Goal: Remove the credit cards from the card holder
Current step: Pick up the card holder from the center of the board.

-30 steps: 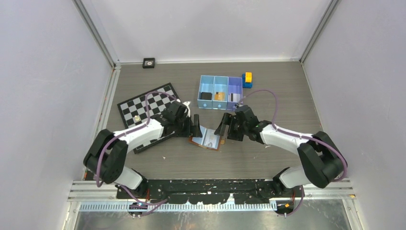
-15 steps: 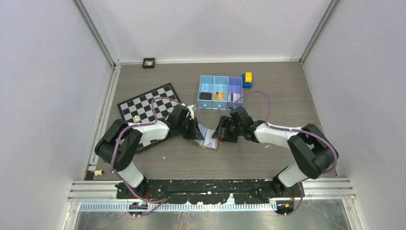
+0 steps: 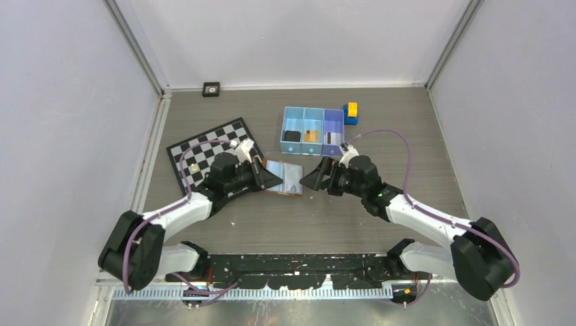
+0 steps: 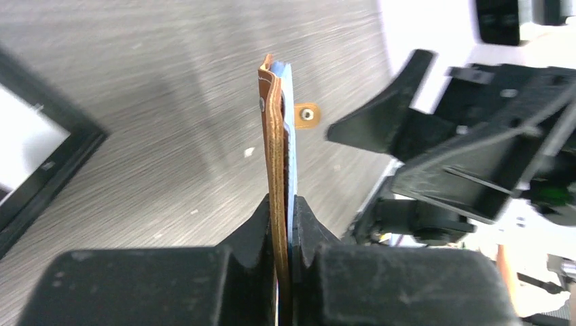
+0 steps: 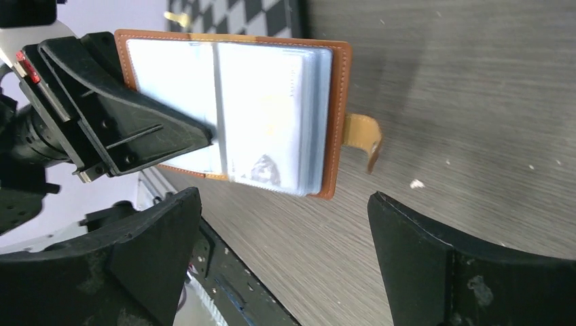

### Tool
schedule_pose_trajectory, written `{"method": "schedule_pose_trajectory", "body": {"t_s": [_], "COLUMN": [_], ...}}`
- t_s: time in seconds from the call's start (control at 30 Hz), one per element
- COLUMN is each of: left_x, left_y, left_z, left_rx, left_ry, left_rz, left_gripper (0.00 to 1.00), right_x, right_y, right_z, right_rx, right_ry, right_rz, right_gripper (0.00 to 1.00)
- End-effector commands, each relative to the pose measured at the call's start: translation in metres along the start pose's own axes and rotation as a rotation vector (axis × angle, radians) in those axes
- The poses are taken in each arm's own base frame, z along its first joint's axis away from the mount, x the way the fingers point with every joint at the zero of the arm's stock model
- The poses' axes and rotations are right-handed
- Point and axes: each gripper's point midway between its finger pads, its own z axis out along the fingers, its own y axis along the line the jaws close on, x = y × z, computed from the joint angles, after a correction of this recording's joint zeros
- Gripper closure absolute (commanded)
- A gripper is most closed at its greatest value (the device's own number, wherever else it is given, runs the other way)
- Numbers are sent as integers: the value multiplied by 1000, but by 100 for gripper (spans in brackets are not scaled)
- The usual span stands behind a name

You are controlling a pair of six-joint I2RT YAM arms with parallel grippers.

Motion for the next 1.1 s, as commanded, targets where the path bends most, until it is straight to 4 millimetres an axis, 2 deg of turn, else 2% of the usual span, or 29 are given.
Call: {"method": "schedule_pose_trajectory", "body": {"t_s": [0.0, 0.17, 0.27, 0.43, 0.53, 0.67, 0.83, 1.07], "left_x": [-31, -33, -34, -34, -33, -31, -27, -21], "left_y": [-74, -97, -105, -113, -117, -128, -142, -145], "left_z": [-29, -50, -57, -61, -63, -70, -77, -66], "left_rx": [294, 403, 444, 488, 517, 586, 683, 727], "left_ry": [-151, -214, -241, -242, -238, -236, -211, -147], "left_rz": [106, 134, 145, 145, 149, 158, 178, 144], "left_gripper": [100, 100, 100, 100, 100, 100, 100, 100], "right_x": [-25, -30, -30, -34, -34, -31, -27, -23], "right_y": [31, 49, 53, 61, 62, 68, 96, 103], "right_z": [-16, -29, -32, -40, -41, -40, -50, -49], "right_rx": [-133, -234, -252, -307, -313, -354, -515, -569], "right_ry": [-115, -159, -165, -198, -195, -175, -145, -113], "right_rz": [-35, -45, -44, -37, -35, -29, -33, -21], "right_gripper": [3, 3, 4, 24, 32, 37, 49, 57]}}
